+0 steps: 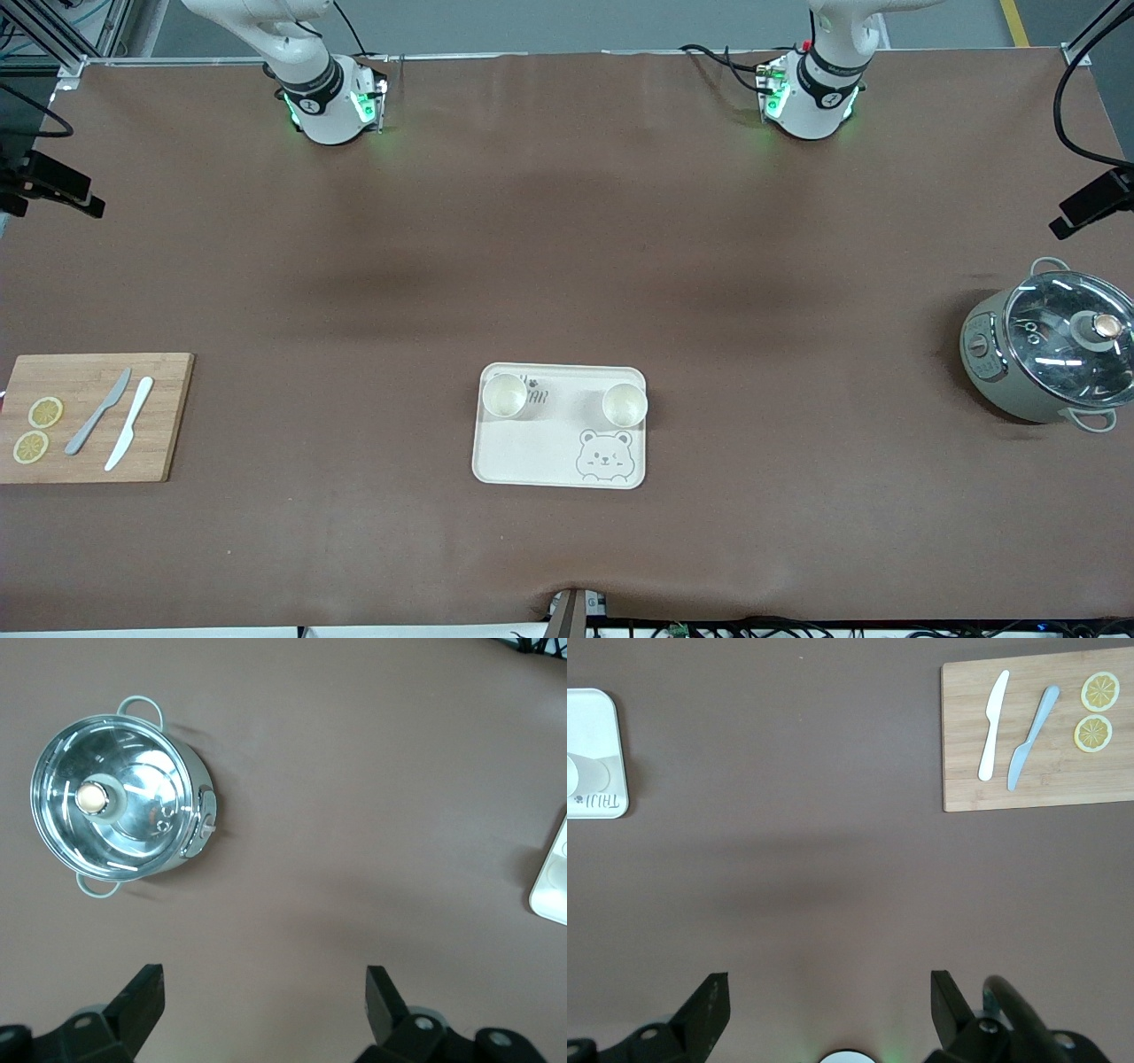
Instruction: Place white IKEA cup upright on tray with both arms
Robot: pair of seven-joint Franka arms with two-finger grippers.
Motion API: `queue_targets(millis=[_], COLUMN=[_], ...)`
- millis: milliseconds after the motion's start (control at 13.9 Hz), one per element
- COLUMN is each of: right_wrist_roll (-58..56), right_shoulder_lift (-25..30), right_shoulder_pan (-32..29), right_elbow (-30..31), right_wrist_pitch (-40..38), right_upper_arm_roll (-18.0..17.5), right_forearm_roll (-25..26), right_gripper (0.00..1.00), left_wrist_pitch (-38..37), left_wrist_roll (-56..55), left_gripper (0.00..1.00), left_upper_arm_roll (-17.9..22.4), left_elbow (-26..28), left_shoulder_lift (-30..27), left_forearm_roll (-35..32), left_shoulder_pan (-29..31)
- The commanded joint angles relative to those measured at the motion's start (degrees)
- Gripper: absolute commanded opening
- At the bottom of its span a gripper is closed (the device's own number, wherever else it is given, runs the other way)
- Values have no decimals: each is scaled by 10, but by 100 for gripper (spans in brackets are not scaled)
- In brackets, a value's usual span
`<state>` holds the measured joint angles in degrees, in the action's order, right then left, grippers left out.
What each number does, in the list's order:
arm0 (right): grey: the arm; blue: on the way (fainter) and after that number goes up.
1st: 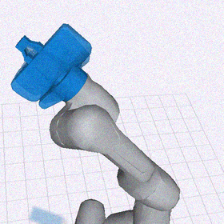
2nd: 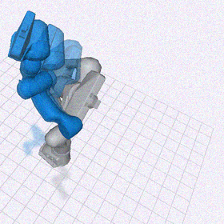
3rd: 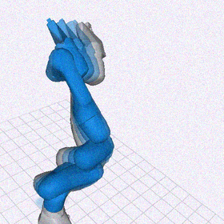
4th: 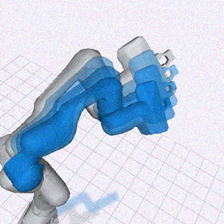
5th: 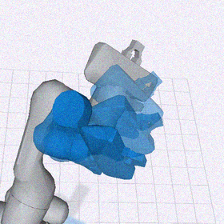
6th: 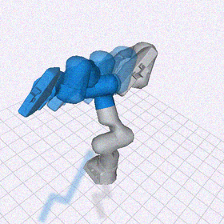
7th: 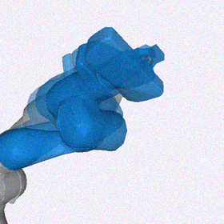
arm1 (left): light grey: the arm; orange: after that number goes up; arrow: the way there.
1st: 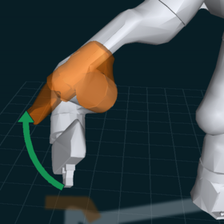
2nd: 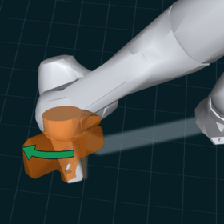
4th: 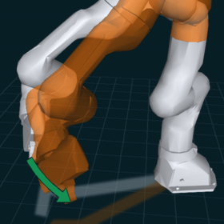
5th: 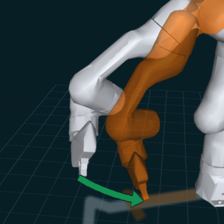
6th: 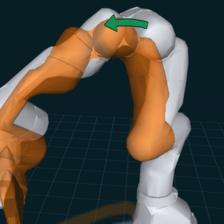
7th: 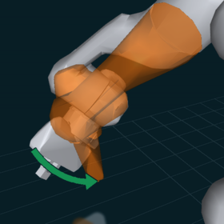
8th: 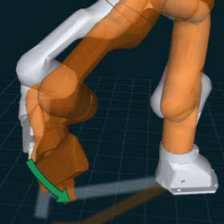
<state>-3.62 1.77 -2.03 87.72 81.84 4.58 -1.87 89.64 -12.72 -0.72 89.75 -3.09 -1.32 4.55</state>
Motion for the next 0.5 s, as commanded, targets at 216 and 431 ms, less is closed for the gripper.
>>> queue_targets(millis=[216, 431], right_wrist_roll=[-6, -6], right_shoulder_lift=[5, 6], right_shoulder_pan=[0, 6], right_elbow=[8, 12], right_wrist_pitch=[9, 4], right_upper_arm_roll=[-12, -12], right_forearm_roll=[10, 19], right_gripper=[100, 100], left_wrist_pitch=[15, 15], left_wrist_roll=[9, 6], left_gripper=[100, 100], left_upper_arm_roll=[-9, -26], left_elbow=[20, 20], left_shoulder_lift=[-10, -9], left_forearm_roll=[-4, -4], left_shoulder_pan=[-3, -3])
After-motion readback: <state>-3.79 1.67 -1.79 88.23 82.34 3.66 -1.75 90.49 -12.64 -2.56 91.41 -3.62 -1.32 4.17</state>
